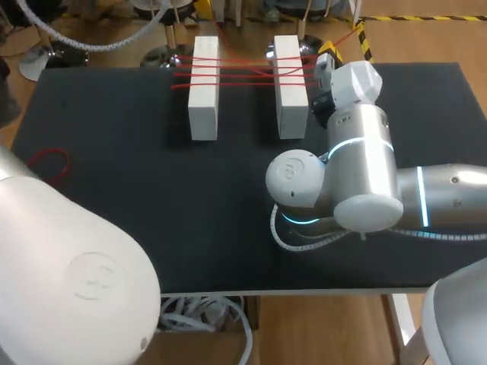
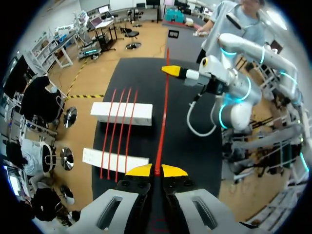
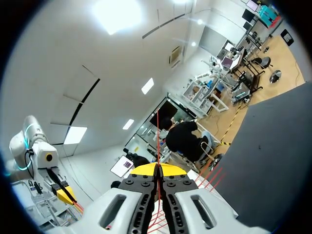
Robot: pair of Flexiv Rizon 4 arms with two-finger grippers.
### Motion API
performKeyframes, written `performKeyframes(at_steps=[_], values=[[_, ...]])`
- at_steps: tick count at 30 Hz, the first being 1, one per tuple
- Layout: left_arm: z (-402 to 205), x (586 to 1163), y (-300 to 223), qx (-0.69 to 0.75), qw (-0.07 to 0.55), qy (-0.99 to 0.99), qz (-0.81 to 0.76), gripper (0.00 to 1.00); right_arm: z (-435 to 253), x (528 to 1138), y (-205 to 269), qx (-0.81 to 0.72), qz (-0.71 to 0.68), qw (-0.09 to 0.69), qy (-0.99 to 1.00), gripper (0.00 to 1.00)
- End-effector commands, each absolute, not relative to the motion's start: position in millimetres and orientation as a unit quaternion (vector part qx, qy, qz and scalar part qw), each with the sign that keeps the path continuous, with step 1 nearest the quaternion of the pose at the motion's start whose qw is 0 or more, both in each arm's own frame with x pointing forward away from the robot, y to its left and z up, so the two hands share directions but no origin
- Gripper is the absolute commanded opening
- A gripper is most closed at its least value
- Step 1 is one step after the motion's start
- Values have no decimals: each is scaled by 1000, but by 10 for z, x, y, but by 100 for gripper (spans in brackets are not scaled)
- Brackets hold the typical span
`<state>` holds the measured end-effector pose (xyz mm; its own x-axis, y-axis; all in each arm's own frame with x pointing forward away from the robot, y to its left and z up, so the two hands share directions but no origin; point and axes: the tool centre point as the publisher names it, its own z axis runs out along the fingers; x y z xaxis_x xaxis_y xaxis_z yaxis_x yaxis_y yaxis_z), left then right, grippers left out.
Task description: Grab the tape and strap the tape.
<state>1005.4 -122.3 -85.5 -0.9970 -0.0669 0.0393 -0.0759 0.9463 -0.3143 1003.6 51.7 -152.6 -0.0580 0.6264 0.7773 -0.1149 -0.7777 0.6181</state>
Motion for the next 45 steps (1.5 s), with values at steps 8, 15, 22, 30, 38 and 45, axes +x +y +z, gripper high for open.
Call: performKeyframes(at_steps=[8,15,22,30,38,45], values=[[-827,10073,-1257,34,22,-999,-19,0,-1499,10035,502,635,697,264,204,0],[-835,10150,-1315,22,6,-1000,11,0,-1499,10035,502,635,697,264,204,0],[-839,10234,-1470,2,-15,-998,55,0,-1499,10035,502,635,697,264,204,0],[-796,10174,-1625,-15,-22,-996,85,0,-1499,10035,502,635,697,264,204,0],[-786,9988,-1689,-27,3,-994,102,0,-1499,10035,502,635,697,264,204,0],[-773,10008,-1716,-68,-8,-993,99,0,-1499,10035,502,635,697,264,204,0]])
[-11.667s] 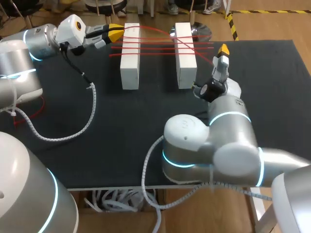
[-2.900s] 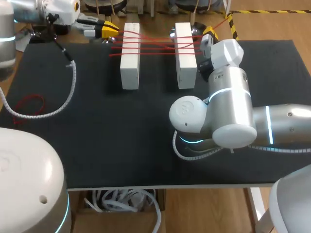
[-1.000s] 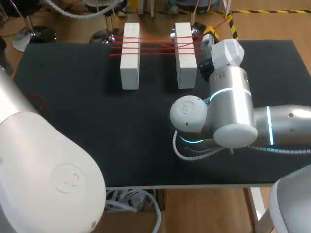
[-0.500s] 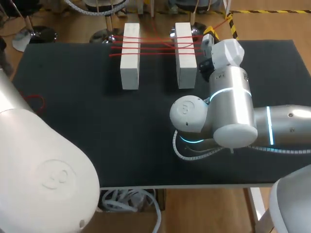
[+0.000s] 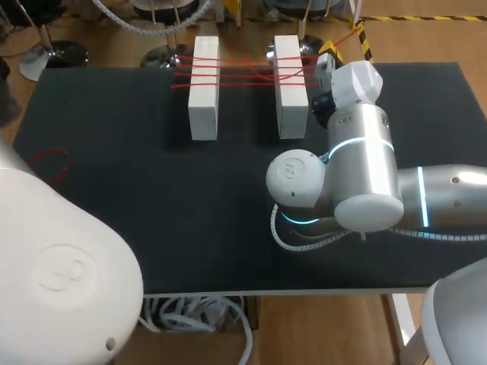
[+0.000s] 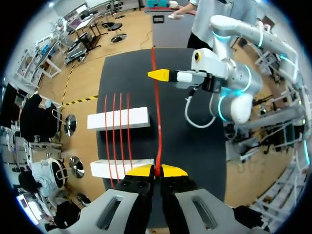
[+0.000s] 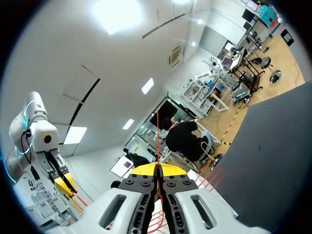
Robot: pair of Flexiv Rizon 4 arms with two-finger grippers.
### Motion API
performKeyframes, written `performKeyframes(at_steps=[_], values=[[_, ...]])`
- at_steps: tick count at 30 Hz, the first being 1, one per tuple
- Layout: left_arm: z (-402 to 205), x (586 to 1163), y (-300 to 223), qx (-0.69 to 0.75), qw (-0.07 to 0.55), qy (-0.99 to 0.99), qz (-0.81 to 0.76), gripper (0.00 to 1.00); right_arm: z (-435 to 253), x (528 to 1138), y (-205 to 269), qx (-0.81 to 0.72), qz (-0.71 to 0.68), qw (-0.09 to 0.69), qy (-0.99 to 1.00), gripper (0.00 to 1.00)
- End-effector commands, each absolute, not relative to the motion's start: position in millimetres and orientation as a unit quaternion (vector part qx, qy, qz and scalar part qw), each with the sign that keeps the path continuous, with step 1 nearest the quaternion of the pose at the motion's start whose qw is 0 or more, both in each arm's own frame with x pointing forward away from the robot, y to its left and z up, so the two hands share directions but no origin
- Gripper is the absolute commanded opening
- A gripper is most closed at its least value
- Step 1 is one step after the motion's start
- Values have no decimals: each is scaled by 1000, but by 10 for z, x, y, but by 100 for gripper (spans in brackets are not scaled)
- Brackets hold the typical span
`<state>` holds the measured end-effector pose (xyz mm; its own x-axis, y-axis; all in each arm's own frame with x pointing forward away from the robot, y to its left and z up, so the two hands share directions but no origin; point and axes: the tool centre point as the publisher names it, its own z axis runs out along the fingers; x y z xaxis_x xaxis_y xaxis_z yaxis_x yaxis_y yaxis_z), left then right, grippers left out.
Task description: Grab the tape and strap the tape.
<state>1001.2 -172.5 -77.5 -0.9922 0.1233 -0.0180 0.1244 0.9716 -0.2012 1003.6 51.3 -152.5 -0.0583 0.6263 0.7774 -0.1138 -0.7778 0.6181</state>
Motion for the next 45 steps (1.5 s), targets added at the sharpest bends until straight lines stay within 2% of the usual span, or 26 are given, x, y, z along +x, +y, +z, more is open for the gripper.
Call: performKeyframes(at_steps=[1,12,19,26,33,45], values=[[-773,10008,-1716,68,8,993,-99,0,-1499,10035,502,635,697,264,204,0],[-773,10008,-1716,68,8,993,-99,0,-1499,10035,502,635,697,264,204,0],[-773,10008,-1716,68,8,993,-99,0,-1241,10093,476,556,619,440,339,0],[-773,10008,-1716,68,8,993,-99,0,-924,10295,479,524,569,510,377,0],[-773,10008,-1716,68,8,993,-99,0,-860,10249,508,550,552,481,402,0],[-773,10008,-1716,68,8,993,-99,0,-860,10249,508,550,552,481,402,0]])
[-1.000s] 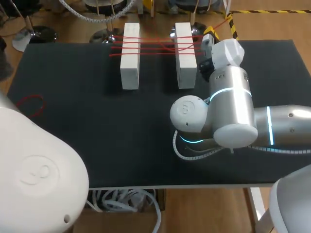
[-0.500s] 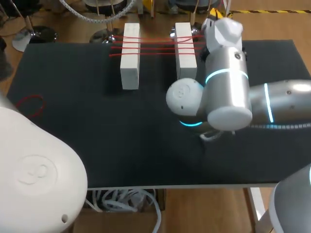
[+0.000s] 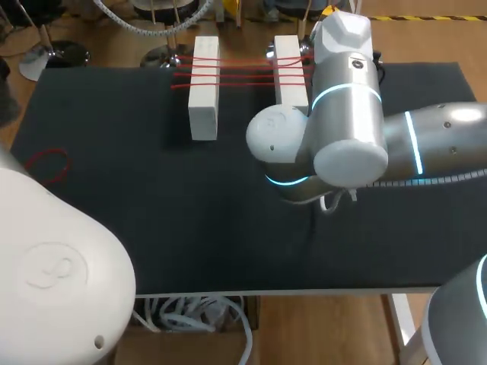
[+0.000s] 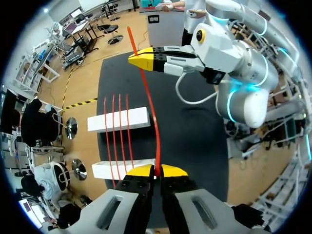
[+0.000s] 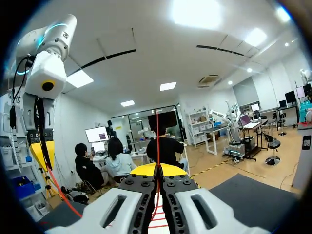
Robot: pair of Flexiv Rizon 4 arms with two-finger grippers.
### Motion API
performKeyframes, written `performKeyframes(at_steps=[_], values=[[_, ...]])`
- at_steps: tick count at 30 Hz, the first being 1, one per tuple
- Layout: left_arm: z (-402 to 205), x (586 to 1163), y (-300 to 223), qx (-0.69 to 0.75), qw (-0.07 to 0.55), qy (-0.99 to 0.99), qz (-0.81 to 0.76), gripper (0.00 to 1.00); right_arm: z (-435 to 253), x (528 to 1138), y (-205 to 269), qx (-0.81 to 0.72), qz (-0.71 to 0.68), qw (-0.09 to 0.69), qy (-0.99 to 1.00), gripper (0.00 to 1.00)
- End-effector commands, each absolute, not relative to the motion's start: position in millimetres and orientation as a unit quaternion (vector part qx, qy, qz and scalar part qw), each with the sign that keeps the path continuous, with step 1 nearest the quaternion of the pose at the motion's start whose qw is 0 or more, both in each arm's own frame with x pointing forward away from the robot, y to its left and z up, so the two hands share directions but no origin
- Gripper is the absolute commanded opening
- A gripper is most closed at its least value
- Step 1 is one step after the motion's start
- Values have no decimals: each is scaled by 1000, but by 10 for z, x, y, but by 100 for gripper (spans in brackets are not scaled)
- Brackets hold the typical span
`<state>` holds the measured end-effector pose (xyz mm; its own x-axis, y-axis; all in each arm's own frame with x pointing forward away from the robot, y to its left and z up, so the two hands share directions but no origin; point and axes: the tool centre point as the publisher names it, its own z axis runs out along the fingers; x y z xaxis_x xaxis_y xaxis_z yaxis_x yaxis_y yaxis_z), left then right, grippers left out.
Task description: Grab the tape and strap the tape.
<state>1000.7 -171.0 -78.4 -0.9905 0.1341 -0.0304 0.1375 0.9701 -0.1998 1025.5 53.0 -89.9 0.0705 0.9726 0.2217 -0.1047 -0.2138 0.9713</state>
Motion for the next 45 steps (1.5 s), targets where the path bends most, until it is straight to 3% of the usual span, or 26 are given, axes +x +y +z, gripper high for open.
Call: performKeyframes(at_steps=[1,19,36,45], values=[[-773,10008,-1716,68,8,993,-99,0,-860,10249,508,550,552,481,402,0],[-773,10008,-1716,68,8,993,-99,0,-860,10249,508,550,552,481,402,0],[-773,10008,-1716,68,8,993,-99,0,-716,9969,631,412,364,668,501,0],[-773,10008,-1716,68,8,993,-99,0,-741,9911,648,341,306,695,555,0]])
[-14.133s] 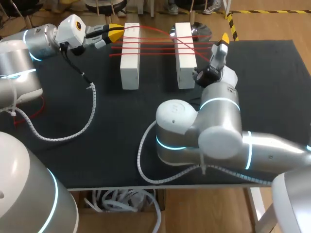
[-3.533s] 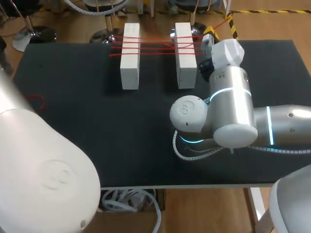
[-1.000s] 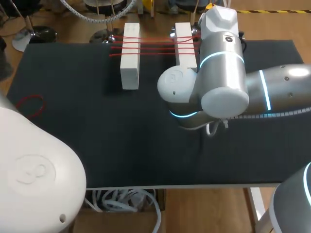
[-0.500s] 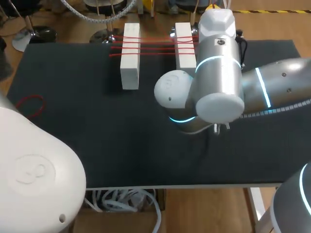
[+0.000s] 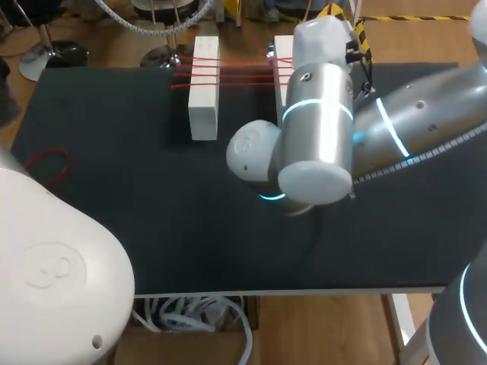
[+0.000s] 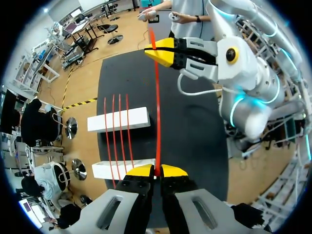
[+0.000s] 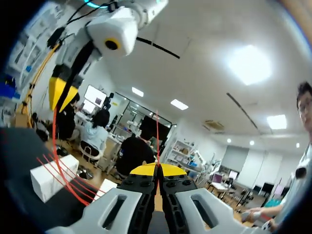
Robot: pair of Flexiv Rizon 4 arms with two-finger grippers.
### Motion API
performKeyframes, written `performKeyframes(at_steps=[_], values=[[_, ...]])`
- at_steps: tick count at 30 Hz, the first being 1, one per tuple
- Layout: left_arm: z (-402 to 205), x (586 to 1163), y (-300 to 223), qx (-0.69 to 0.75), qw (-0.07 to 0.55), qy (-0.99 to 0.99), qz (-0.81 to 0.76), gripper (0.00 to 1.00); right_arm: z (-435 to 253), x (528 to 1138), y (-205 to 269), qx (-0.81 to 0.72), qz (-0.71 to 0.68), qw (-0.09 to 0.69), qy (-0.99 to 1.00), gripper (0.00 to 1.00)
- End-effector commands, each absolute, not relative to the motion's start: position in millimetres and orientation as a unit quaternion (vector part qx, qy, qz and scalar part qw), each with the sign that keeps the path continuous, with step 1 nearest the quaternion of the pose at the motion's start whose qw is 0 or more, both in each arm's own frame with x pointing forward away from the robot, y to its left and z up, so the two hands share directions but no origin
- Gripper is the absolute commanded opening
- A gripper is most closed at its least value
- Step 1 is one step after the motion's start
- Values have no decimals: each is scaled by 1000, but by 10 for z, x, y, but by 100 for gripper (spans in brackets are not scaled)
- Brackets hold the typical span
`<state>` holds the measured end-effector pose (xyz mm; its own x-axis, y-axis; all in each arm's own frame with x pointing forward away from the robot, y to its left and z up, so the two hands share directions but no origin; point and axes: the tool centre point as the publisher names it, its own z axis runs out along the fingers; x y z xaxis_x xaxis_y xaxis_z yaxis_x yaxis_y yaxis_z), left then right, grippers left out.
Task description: Grab the tape and strap the tape.
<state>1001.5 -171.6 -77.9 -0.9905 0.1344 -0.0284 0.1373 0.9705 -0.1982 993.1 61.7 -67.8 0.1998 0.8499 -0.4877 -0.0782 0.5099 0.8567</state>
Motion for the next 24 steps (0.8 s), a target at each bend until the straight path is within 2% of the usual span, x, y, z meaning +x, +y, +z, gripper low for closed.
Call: performKeyframes(at_steps=[1,24], values=[[-773,10008,-1716,68,8,993,-99,0,-745,9913,652,338,301,690,565,0],[-773,10008,-1716,68,8,993,-99,0,-736,9907,653,337,278,673,597,0]])
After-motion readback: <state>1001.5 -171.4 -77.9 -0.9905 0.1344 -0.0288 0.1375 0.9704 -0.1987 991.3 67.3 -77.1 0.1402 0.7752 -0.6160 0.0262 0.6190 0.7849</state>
